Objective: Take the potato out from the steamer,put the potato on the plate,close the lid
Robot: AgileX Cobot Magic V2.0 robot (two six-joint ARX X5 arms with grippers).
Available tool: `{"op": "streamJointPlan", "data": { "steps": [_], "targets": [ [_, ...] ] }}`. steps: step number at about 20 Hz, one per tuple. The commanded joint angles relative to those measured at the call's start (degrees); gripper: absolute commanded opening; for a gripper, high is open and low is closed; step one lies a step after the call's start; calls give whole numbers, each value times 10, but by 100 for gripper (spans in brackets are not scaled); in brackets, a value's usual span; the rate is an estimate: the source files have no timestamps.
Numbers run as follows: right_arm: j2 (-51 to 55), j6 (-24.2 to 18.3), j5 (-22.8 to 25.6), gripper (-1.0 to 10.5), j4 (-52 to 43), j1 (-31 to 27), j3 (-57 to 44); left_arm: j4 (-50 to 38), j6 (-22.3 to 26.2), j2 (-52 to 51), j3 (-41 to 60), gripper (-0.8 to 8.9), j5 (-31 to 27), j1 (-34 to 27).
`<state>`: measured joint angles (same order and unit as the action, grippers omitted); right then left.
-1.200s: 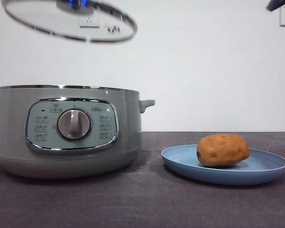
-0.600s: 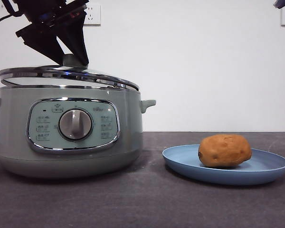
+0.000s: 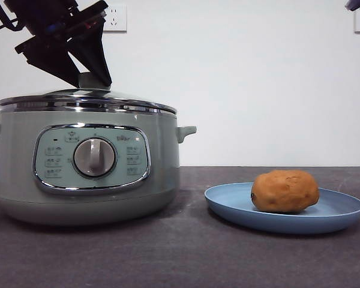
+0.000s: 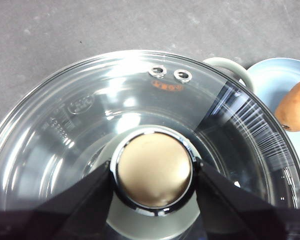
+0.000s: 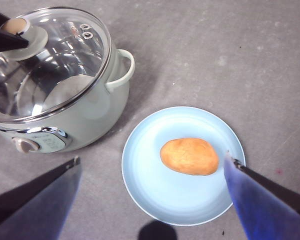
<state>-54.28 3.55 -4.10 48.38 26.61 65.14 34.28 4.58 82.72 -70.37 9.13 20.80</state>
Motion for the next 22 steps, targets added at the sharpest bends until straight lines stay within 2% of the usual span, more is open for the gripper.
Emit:
{"op": "streamJointPlan", "data": {
  "steps": [1,8,9,10,11,12,13,18,22],
  "targets": [
    [1,10,1,473,-3,0,2,72,4,26,31,-8,-41,3],
    [1,10,-1,473,-1,0,2,84,3,26,31,6,-61,12],
    [1,10,-1,473,0,0,2,84,3,26,31,56,-61,12],
    [1,10,-1,473,0,0,2,82,3,26,31,176,-61,12],
    [1,11,-1,473,0,0,2,82,3,26,30,344,-61,12],
    [1,11,-1,473,1,0,2,82,3,26,29,443,-61,12],
    [1,11,-1,473,1,0,2,81,1,26,28,475,-61,12],
    [1,12,-2,473,1,0,2,87,1,26,-6,474,-62,12],
    [1,12,-5,473,1,0,4,182,1,21,-114,472,-60,14]
  ]
}}
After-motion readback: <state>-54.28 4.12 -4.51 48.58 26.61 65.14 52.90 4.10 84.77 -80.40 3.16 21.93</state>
